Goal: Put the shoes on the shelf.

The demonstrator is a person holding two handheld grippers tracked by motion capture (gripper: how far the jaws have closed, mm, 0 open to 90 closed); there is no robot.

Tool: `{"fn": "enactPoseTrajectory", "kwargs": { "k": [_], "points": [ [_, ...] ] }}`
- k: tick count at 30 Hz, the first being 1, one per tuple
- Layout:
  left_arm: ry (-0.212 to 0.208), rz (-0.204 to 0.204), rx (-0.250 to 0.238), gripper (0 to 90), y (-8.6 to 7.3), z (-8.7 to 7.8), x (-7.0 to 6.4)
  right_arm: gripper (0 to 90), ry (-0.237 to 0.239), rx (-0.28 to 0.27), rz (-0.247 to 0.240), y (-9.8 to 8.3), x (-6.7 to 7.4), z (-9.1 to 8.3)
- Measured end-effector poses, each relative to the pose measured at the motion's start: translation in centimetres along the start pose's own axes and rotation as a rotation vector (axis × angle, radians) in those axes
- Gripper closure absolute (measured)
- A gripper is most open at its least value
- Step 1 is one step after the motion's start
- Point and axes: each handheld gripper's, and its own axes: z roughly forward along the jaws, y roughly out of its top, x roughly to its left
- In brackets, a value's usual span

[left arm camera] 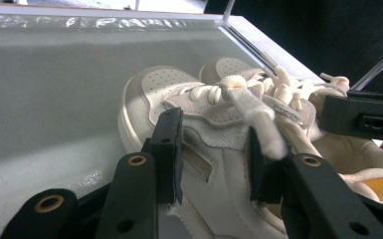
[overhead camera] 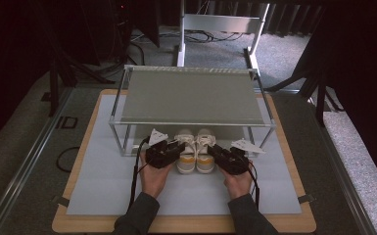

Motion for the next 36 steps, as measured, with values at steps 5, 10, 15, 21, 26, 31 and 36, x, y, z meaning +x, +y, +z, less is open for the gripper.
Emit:
{"fn": "enactPoseTrajectory", "kwargs": {
  "k": [5,10,15,21,26,31,36],
  "points": [
    [0.014,-0.004,-0.015,62.2,0.0,0.6,0.2,72.0,0.009,-0.006,-0.003,-0.1,-0.6,0.5],
    [0.031,-0.012,-0.023,62.2,-0.1,1.4,0.5,72.0,0.007,-0.013,0.005,-0.1,-1.2,1.3],
    [0.048,-0.005,-0.035,62.3,-0.2,2.1,0.9,72.0,0.004,-0.017,-0.001,-0.1,-1.6,2.1],
    [0.080,-0.014,-0.072,62.5,-0.1,2.7,1.1,72.0,0.010,-0.025,0.017,0.0,-2.0,2.9],
    [0.095,-0.019,-0.092,62.6,-0.2,3.5,1.5,71.9,0.005,-0.031,0.037,0.0,-2.4,3.6],
    [0.109,-0.019,-0.097,62.9,-0.2,4.0,1.5,72.0,-0.001,-0.035,0.045,0.0,-2.8,4.1],
    [0.121,-0.022,-0.109,62.9,-0.1,4.4,1.8,71.9,-0.004,-0.050,0.056,0.2,-3.1,4.7]
  ]
}}
